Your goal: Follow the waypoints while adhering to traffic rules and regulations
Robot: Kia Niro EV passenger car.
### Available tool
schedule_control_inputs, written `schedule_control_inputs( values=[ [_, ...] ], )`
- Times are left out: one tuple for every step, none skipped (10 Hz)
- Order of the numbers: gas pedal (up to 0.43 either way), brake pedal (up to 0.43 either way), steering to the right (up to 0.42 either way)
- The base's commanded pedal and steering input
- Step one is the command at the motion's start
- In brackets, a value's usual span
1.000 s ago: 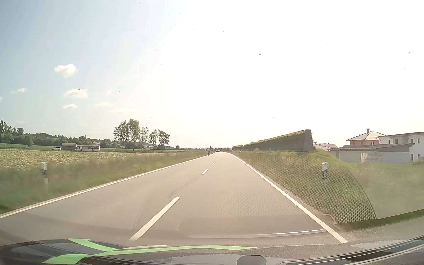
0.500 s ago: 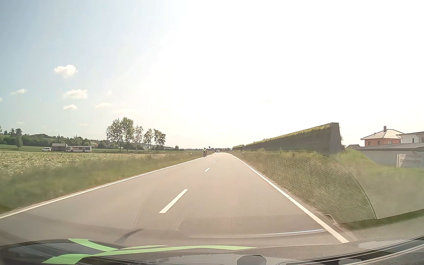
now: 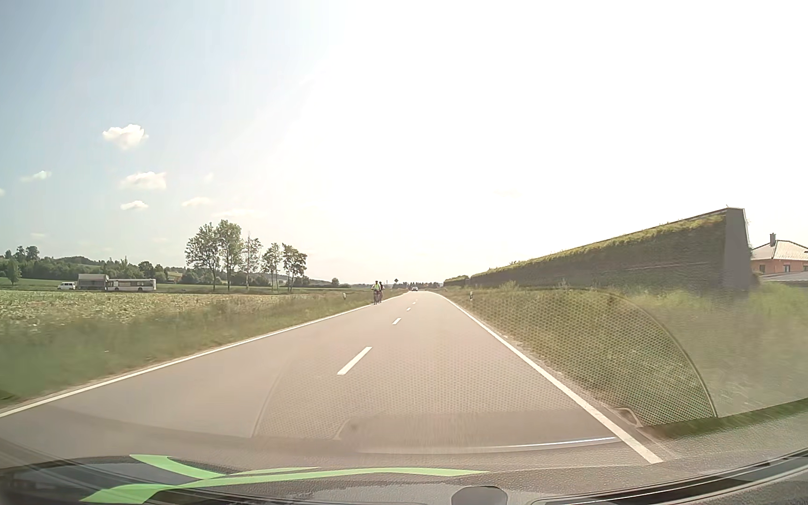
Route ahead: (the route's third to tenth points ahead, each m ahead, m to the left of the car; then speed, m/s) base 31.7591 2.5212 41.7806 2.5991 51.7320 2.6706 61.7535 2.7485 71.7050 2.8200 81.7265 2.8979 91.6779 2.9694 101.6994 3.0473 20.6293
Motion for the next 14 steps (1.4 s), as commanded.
schedule_control_inputs(
  values=[
    [0.098, 0.0, -0.001],
    [0.098, 0.0, -0.001],
    [0.098, 0.0, -0.001],
    [0.087, 0.0, -0.001],
    [0.079, 0.0, -0.001],
    [0.079, 0.0, -0.001],
    [0.079, 0.0, -0.001],
    [0.079, 0.0, -0.001],
    [0.079, 0.0, -0.001],
    [0.079, 0.0, -0.001],
    [0.087, 0.0, -0.001],
    [0.098, 0.0, -0.001],
    [0.11, 0.0, -0.001],
    [0.11, 0.0, -0.001]
  ],
)
